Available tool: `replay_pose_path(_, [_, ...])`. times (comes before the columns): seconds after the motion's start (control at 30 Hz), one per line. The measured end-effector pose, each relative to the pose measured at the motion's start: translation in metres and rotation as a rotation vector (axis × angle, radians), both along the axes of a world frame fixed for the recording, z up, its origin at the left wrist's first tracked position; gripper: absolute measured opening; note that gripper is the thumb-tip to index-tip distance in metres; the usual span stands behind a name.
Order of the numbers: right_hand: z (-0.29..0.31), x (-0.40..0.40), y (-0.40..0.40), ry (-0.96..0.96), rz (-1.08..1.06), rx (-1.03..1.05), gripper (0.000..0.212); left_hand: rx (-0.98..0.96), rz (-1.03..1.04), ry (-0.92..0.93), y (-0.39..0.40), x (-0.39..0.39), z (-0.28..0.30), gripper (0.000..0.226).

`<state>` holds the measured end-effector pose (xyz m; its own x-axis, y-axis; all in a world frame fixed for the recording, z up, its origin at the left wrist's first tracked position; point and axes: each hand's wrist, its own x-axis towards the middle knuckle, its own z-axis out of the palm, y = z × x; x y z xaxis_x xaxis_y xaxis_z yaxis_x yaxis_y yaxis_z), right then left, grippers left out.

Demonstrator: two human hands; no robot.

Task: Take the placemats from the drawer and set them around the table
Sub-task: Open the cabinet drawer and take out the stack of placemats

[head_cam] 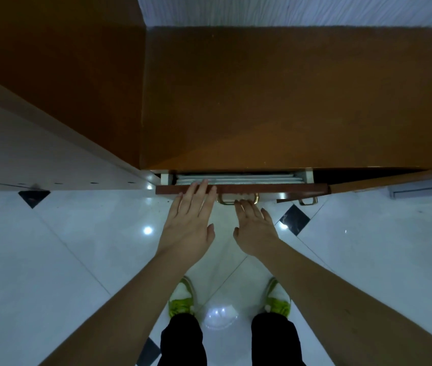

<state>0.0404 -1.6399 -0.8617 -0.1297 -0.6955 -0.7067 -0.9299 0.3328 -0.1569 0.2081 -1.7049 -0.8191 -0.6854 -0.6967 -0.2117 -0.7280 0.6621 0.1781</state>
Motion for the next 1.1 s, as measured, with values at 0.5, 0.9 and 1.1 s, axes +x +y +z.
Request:
replay_pose_path(0.5, [0.042, -0.017, 0.044, 0.177, -0.147, -0.696, 0.041, 0.001, 0.001, 0.046, 0.022, 0.007, -0.006, 0.059])
replay_pose_path(0.9, [0.032, 0.001, 0.126, 0.141, -0.059, -0.487, 0.066, 0.114, 0.063, 0.024, 0.086, 0.033, -0.003, 0.068])
replay_pose_path(1.1, [0.037, 0.008, 0.134, 0.126, -0.097, -0.440, 0.066, 0.136, 0.080, -0.034, 0.099, 0.032, 0.001, 0.069])
